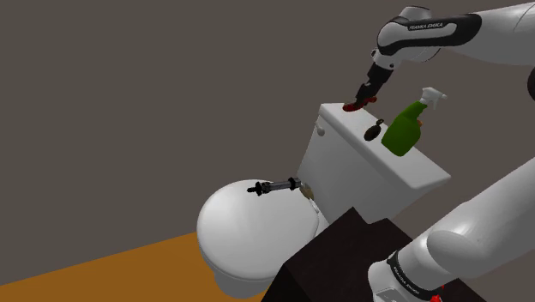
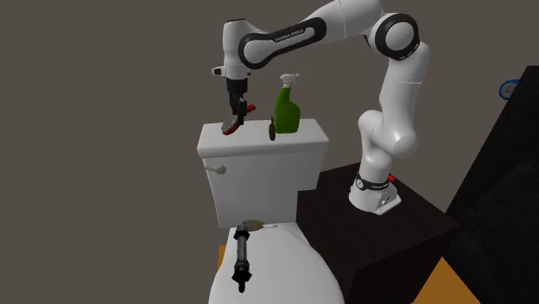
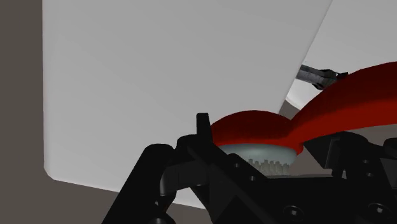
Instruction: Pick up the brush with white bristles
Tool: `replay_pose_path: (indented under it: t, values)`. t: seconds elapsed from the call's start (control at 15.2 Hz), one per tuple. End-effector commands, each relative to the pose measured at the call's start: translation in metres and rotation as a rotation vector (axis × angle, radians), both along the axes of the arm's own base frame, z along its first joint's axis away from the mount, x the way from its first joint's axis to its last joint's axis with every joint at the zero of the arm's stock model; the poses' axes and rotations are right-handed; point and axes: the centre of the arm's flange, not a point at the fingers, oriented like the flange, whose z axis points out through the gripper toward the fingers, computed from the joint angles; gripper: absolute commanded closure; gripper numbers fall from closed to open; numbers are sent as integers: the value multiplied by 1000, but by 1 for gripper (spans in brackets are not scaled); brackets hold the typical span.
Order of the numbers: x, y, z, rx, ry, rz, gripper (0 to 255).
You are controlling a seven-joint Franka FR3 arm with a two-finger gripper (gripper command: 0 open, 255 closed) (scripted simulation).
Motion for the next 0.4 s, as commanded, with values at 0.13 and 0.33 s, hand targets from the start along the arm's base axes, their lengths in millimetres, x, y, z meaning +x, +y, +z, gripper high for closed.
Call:
replay_pose_path:
  t: [0.13,0.33]
  values:
    - [-1,-1,21,0,0,0,255]
    - [-1,-1,27,0,0,0,255]
